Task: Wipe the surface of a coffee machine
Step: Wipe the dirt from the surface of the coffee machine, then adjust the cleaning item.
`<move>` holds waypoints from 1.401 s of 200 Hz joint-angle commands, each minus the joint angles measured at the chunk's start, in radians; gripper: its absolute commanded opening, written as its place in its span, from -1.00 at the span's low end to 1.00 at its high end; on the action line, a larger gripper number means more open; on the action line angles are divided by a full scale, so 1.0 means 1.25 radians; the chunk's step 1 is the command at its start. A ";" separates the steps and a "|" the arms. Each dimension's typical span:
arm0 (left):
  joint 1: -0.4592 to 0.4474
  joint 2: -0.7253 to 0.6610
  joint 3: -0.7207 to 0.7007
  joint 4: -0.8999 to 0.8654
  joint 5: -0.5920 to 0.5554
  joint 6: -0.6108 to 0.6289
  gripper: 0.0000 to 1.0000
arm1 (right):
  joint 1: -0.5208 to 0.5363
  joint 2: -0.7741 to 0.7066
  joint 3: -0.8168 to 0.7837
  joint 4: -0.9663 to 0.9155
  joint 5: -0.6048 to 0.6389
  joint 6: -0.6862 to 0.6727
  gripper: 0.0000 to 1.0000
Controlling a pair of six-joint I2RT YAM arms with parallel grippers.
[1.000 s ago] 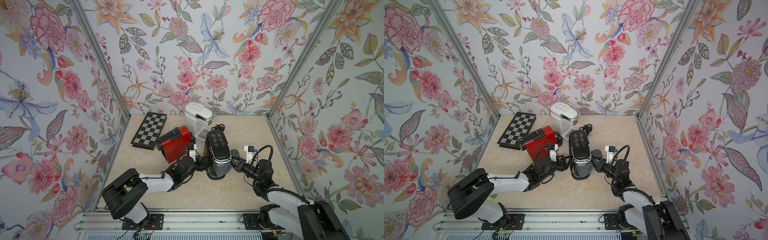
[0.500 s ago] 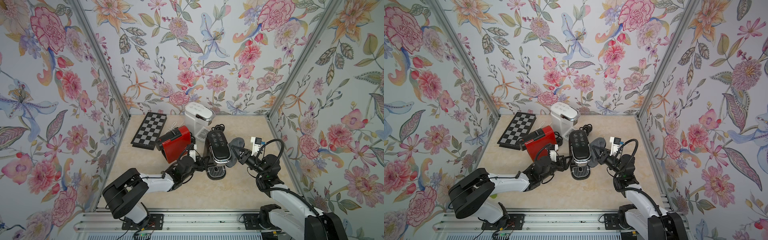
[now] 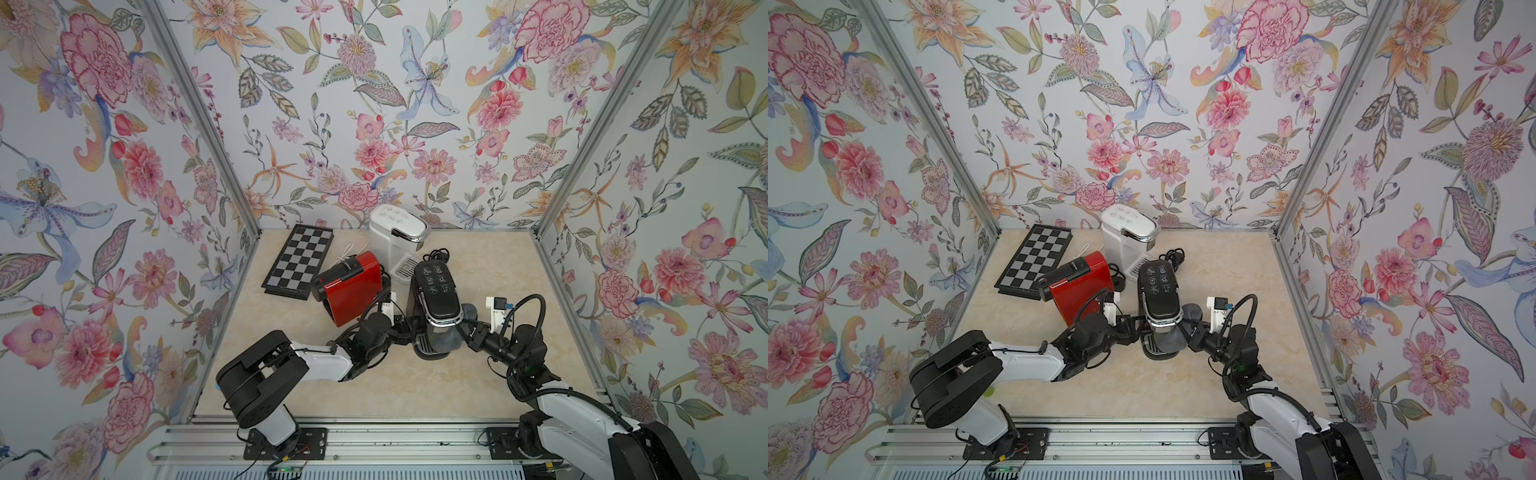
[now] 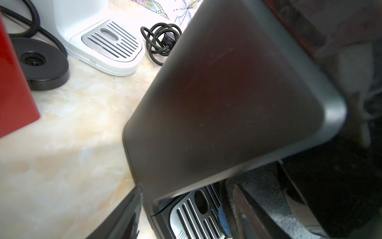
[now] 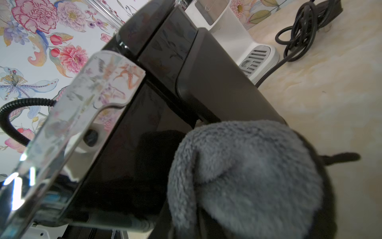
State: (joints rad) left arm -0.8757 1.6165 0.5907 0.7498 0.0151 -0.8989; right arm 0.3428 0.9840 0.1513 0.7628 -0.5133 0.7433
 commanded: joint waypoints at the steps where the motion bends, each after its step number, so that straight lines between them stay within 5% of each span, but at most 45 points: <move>1: -0.011 -0.001 0.014 0.025 -0.001 -0.013 0.40 | 0.046 0.000 -0.004 0.046 0.032 0.001 -0.68; 42: -0.035 -0.027 -0.034 0.100 0.025 -0.013 0.45 | 0.107 0.043 -0.012 0.099 0.037 0.034 -0.68; 91: -0.080 -0.033 -0.117 0.214 0.101 0.040 0.48 | 0.073 -0.079 -0.019 -0.085 0.029 0.022 -0.68; 164: -0.208 -0.015 -0.099 0.335 0.136 0.161 0.61 | -0.015 -0.297 0.009 -0.331 -0.186 0.044 -0.67; 222: -0.243 -0.028 -0.020 0.232 0.087 0.231 0.66 | 0.004 -0.308 0.022 -0.214 -0.333 0.171 -0.67; 280: -0.243 -0.022 0.004 0.189 0.074 0.249 0.51 | 0.071 -0.274 0.060 -0.106 -0.351 0.223 -0.64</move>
State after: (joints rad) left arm -1.1732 1.5955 0.5728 1.0000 0.1474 -0.6243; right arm 0.3969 0.6334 0.1673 0.5209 -0.8856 0.9707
